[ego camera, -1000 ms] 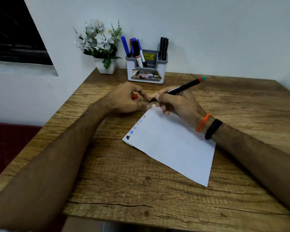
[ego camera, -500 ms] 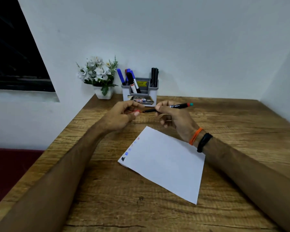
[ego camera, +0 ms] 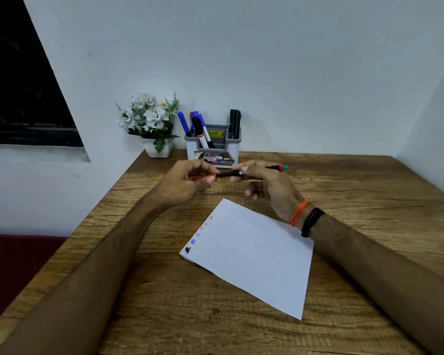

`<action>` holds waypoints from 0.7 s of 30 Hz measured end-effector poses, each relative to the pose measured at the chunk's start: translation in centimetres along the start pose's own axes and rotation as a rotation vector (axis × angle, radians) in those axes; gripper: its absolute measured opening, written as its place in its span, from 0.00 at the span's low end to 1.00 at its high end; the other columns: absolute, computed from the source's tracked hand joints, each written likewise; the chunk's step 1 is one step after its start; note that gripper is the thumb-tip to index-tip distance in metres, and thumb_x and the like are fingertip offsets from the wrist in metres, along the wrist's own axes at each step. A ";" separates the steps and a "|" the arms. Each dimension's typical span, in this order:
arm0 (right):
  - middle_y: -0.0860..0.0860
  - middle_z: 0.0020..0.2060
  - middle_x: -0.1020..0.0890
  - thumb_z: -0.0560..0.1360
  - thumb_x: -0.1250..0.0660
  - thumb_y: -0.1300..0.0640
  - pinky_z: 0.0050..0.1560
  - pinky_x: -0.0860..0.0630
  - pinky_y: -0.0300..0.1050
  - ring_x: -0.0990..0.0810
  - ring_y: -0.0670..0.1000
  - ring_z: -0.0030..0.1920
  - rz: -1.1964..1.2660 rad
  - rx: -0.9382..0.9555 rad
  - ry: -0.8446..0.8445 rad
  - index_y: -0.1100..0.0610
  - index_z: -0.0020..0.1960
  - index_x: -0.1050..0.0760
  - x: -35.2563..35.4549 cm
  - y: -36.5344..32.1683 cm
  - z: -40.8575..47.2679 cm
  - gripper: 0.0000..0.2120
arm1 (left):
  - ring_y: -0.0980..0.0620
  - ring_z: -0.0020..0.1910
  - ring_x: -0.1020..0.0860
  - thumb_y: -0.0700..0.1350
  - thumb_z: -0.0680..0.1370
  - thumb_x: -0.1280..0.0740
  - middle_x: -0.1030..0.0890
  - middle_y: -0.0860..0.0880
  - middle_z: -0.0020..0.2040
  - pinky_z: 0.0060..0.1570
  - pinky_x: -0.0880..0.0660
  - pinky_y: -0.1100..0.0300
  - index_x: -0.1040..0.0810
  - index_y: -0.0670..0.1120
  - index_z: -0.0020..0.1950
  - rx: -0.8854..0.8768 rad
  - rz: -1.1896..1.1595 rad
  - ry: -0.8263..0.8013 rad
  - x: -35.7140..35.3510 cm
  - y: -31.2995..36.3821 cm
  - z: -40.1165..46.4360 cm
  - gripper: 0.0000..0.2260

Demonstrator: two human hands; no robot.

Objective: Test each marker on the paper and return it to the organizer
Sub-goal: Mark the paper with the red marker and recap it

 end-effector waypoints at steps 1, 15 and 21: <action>0.57 0.44 0.13 0.79 0.35 0.59 0.28 0.32 0.39 0.23 0.47 0.26 0.003 0.004 -0.003 0.58 0.51 0.19 -0.1 0.0 0.0 0.07 | 0.60 0.38 0.23 0.38 0.77 0.32 0.20 0.50 0.42 0.42 0.26 0.65 0.20 0.43 0.52 -0.005 0.004 0.001 0.0 0.0 0.0 0.05; 0.56 0.43 0.13 0.77 0.30 0.58 0.28 0.27 0.34 0.20 0.45 0.28 -0.088 0.115 0.011 0.60 0.54 0.17 0.2 0.4 0.0 0.08 | 0.61 0.32 0.24 0.40 0.76 0.31 0.20 0.52 0.37 0.35 0.26 0.67 0.19 0.42 0.49 0.057 -0.141 0.075 0.2 0.0 0.0 0.04; 0.45 0.30 0.21 0.79 0.32 0.61 0.32 0.30 0.32 0.25 0.40 0.29 -0.430 0.342 -0.017 0.62 0.46 0.18 0.0 0.2 0.1 0.06 | 0.59 0.29 0.29 0.47 0.80 0.37 0.22 0.53 0.32 0.30 0.31 0.67 0.22 0.39 0.45 0.070 -0.146 0.073 -0.4 -0.2 0.0 0.13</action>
Point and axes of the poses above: each hand's wrist, its own z-axis towards the middle knuckle, its own x-axis out of the back of the hand, y = z × x, the point moved 4 cm from there along z, towards the middle knuckle
